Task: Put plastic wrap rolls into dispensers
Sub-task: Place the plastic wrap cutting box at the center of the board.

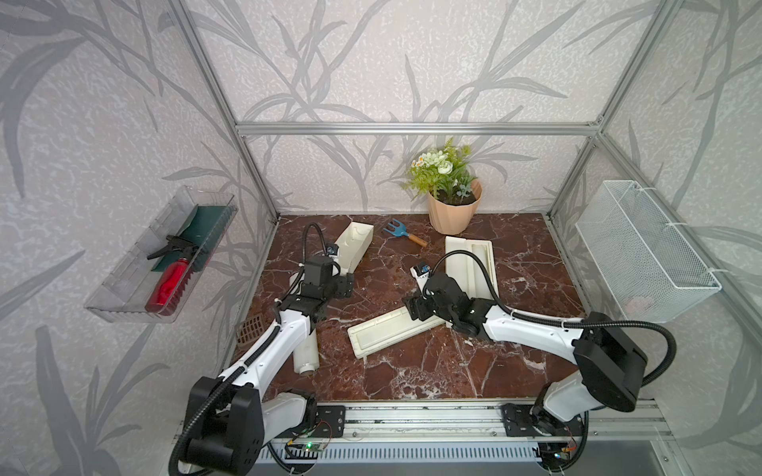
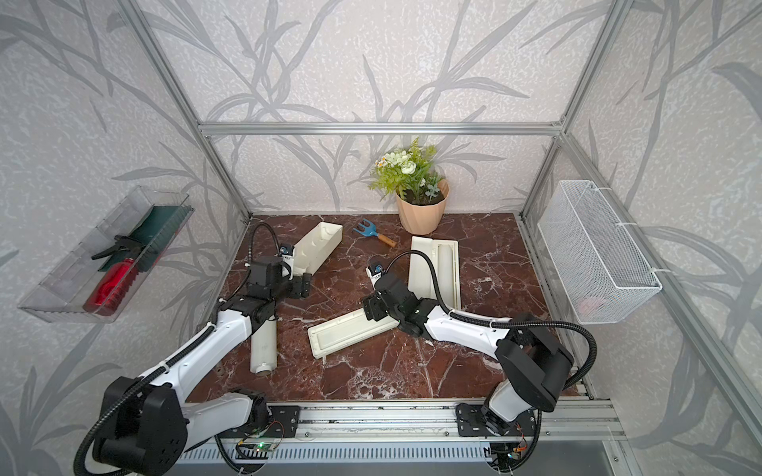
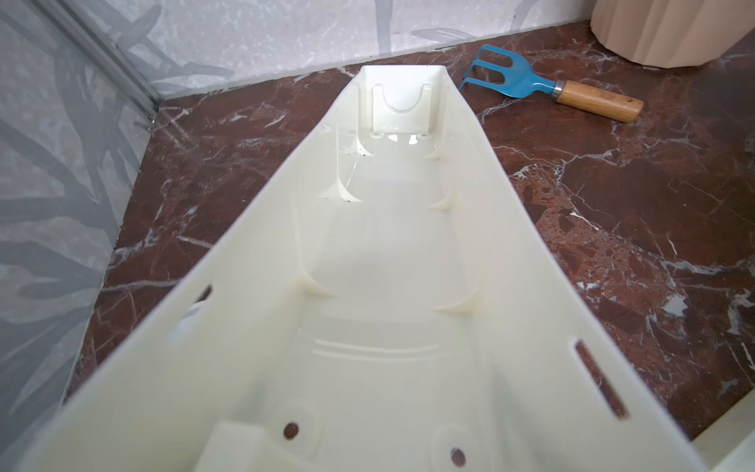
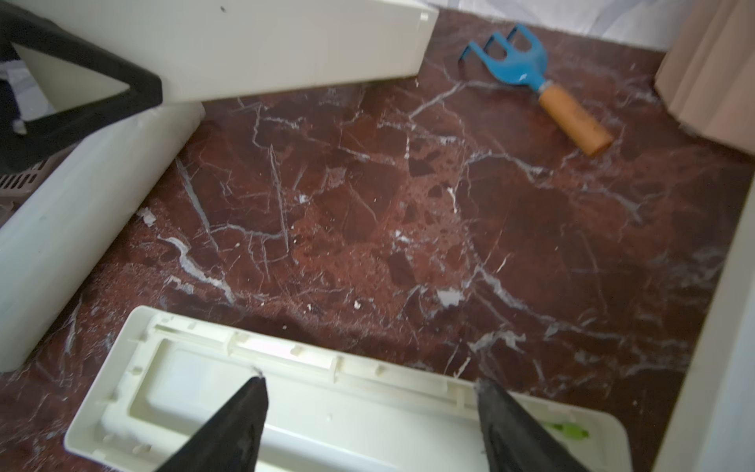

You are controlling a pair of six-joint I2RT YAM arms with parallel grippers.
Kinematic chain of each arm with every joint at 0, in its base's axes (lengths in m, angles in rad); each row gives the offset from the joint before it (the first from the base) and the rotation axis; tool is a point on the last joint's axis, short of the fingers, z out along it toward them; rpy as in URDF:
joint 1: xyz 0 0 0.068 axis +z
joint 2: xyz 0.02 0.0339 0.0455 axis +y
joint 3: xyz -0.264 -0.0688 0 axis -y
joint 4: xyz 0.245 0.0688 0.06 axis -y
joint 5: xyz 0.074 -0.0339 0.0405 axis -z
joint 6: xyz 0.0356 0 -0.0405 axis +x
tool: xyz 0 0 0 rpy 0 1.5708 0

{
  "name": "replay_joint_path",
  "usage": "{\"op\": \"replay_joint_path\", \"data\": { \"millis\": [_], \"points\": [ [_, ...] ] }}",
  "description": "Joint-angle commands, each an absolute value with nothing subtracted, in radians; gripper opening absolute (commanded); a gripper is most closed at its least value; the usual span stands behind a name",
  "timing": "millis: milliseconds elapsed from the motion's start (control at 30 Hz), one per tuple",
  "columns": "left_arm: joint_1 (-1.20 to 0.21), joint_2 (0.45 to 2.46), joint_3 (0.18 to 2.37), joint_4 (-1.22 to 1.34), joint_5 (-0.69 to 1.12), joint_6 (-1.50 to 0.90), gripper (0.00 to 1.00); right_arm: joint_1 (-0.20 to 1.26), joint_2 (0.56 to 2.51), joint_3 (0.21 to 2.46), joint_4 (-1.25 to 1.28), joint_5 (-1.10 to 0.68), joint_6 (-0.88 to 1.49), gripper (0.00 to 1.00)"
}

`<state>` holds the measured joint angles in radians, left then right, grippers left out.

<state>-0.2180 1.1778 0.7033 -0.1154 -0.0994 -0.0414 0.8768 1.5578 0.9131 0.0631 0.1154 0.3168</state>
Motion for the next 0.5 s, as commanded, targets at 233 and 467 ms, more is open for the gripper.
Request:
{"op": "replay_joint_path", "data": {
  "millis": [233, 467],
  "points": [
    [-0.310, 1.206, 0.700, -0.354, -0.199, -0.283, 0.55, 0.819, 1.651, 1.028, 0.004, -0.041, 0.377, 0.84],
    [-0.333, 1.209, 0.764, -0.472, -0.182, -0.407, 0.99, 0.745, 1.688, 1.050, 0.028, -0.145, 0.359, 0.86]
  ]
}}
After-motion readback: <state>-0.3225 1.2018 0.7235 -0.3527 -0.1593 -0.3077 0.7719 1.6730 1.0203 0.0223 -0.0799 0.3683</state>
